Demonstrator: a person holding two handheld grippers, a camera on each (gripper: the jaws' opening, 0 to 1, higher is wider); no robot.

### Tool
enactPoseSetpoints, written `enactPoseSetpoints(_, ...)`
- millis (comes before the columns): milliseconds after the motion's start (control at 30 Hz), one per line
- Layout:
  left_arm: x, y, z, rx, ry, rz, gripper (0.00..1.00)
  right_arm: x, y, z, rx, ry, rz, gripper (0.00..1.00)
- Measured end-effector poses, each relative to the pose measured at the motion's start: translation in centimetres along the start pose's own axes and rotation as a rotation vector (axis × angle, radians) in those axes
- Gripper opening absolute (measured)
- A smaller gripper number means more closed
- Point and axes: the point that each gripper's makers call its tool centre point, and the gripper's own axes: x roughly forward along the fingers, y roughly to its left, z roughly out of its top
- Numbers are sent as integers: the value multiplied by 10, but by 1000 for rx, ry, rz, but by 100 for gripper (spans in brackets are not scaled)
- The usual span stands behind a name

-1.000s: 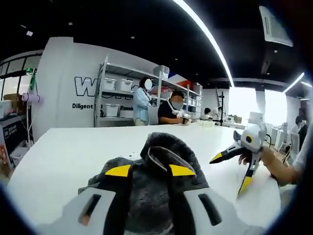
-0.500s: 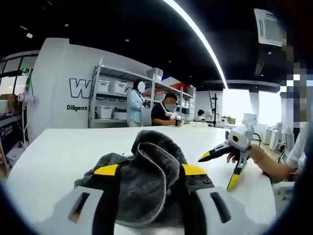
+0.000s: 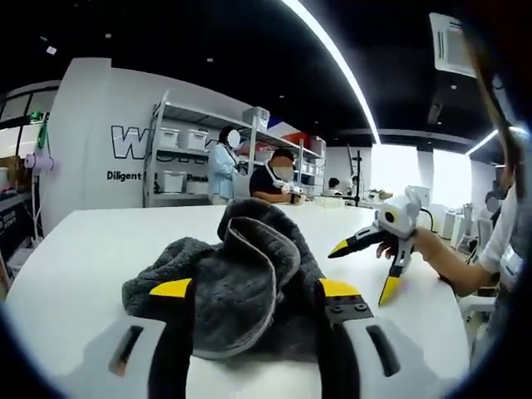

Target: Fold the towel on the table until its edges align and the towel forms a compact rectangular stack.

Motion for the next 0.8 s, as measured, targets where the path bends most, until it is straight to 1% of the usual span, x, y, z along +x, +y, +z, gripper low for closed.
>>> enactPoseSetpoints(67, -2, 0, 0, 2, -4, -1, 66, 0, 0, -1, -1, 4, 0, 99)
enactPoseSetpoints(200, -4, 1, 1, -8, -14, -5, 77, 2, 1, -1, -4, 9, 4, 99)
enactPoseSetpoints(333, -3, 1, 0, 9, -5, -7, 80, 2, 2, -1, -10, 13, 8, 99)
enactPoseSetpoints(433, -3, -2, 0, 4, -9, -17, 83, 2, 3, -1, -12, 15, 9, 99)
enactPoseSetpoints(500, -2, -2, -1, 1, -13, -19, 87, 3, 3, -2, -12, 17, 10, 99)
enactPoseSetpoints(567, -2, -1, -2, 9, -13, -14, 94, 3, 4, -2, -12, 20, 12, 99)
enactPoseSetpoints(600, -2, -1, -2, 14, -13, -13, 97, 3, 4, -2, -13, 20, 13, 99)
enactPoseSetpoints(800, 1, -3, -4, -13, -17, -28, 99, 3, 5, -3, -7, 19, 18, 99)
